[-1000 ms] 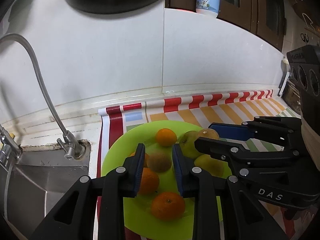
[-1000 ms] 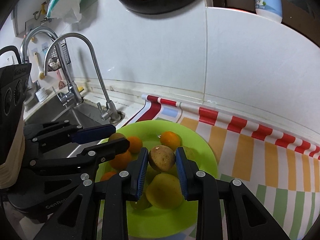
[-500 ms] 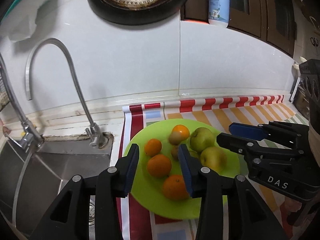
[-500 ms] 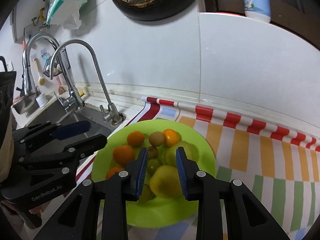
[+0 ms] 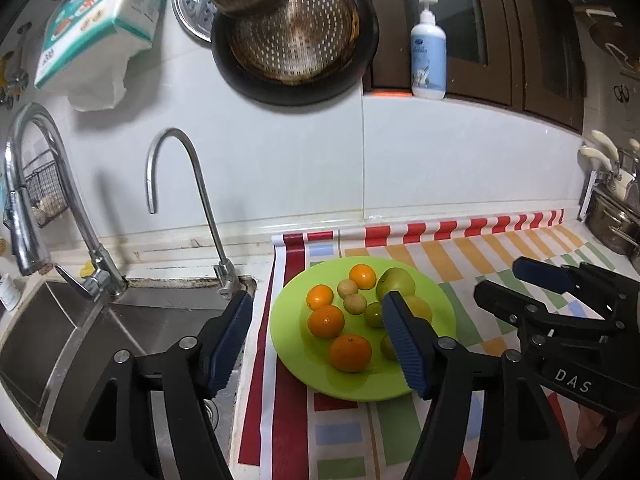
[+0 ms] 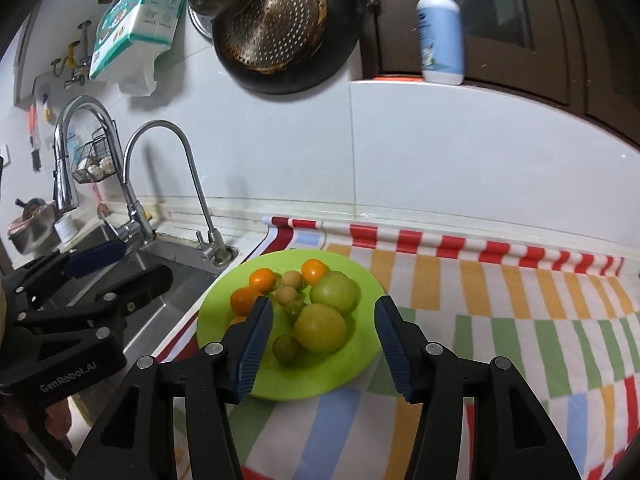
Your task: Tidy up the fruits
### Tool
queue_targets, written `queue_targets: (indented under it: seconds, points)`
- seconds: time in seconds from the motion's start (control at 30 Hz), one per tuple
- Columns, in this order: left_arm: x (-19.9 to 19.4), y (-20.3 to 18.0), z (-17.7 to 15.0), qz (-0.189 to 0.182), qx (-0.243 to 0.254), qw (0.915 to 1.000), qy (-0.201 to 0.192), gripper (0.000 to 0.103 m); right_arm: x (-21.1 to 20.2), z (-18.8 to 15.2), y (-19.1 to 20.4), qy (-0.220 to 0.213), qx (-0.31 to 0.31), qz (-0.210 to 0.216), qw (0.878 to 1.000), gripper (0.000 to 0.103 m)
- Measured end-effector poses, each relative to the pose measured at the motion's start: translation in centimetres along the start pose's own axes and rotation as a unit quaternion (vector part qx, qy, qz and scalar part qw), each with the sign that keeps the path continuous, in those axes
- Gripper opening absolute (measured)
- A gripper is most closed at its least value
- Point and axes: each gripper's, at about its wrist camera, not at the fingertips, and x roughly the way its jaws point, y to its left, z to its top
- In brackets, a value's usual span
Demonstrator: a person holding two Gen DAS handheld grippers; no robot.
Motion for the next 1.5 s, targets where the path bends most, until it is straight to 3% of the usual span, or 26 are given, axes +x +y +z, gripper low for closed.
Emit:
queue_targets:
  seconds: [0.1, 0.47, 0.77, 0.87, 1.07, 1.17, 1.5]
  points:
    - [-1.6, 0.0, -0.2, -0.008, 0.008, 0.9998, -0.013, 0.073, -1.9, -0.6, 0.2, -0.012, 0.012, -0.021, 1.000, 0.060]
    - [-6.1, -0.7, -1.6, -0.043, 0.037, 0.9978, -0.034, 0.082, -7.9, -3.0, 1.7, -0.037, 0.040, -0.077, 0.996, 0.062]
    - [-10.4, -1.7, -3.3, -0.025, 0.012, 0.9988, -0.039, 0.091, -12.5, -4.3, 2.2, -0.046, 0.027, -0.073, 0.996, 0.064]
    - [-11.8, -2.2, -4.0, -0.019, 0.007, 0.9989, -0.042, 0.095, -14.0, -5.0, 2.2, -0.046, 0.025, -0.076, 0.996, 0.070]
    - [-14.4, -3.1, -5.2, -0.011, -0.003, 0.9989, -0.045, 0.099, -16.8, -6.5, 2.2, -0.050, 0.018, -0.072, 0.996, 0.071]
    - [-15.6, -3.6, -5.6, -0.012, -0.005, 0.9988, -0.047, 0.103, -18.0, -7.1, 2.1, -0.050, 0.021, -0.070, 0.996, 0.076]
    - [-18.6, -5.1, -6.6, -0.005, -0.002, 0.9988, -0.048, 0.103, -20.9, -8.6, 1.4, -0.054, 0.024, -0.065, 0.996, 0.077]
